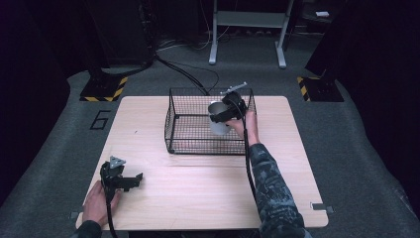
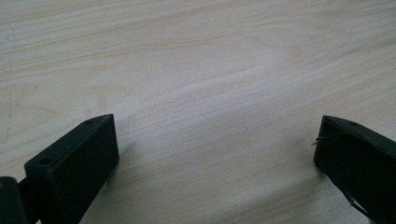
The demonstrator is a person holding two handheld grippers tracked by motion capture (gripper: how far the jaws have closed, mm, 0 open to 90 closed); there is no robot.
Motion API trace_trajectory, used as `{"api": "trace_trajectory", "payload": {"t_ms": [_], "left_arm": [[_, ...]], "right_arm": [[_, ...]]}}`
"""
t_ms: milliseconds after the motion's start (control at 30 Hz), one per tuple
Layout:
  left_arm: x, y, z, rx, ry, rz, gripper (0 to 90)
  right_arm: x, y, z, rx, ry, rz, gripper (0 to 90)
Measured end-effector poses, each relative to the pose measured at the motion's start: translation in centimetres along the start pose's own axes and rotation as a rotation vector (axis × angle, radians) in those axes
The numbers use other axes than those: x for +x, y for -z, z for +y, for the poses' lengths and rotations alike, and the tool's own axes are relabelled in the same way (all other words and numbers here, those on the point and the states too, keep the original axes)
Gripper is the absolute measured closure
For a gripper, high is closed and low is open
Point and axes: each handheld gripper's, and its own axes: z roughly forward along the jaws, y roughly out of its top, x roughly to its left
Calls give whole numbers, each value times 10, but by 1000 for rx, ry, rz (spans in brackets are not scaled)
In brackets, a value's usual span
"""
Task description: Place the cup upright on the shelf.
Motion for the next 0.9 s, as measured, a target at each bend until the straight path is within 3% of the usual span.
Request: {"api": "trace_trajectory", "payload": {"t_ms": [567,900], "left_arm": [[0,0,0,0,0,0,0],[0,0,0,0,0,0,0]], "right_arm": [[-5,-27,-3,61,-36,2,65],[-6,-41,-3,100,-30,13,65]]}}
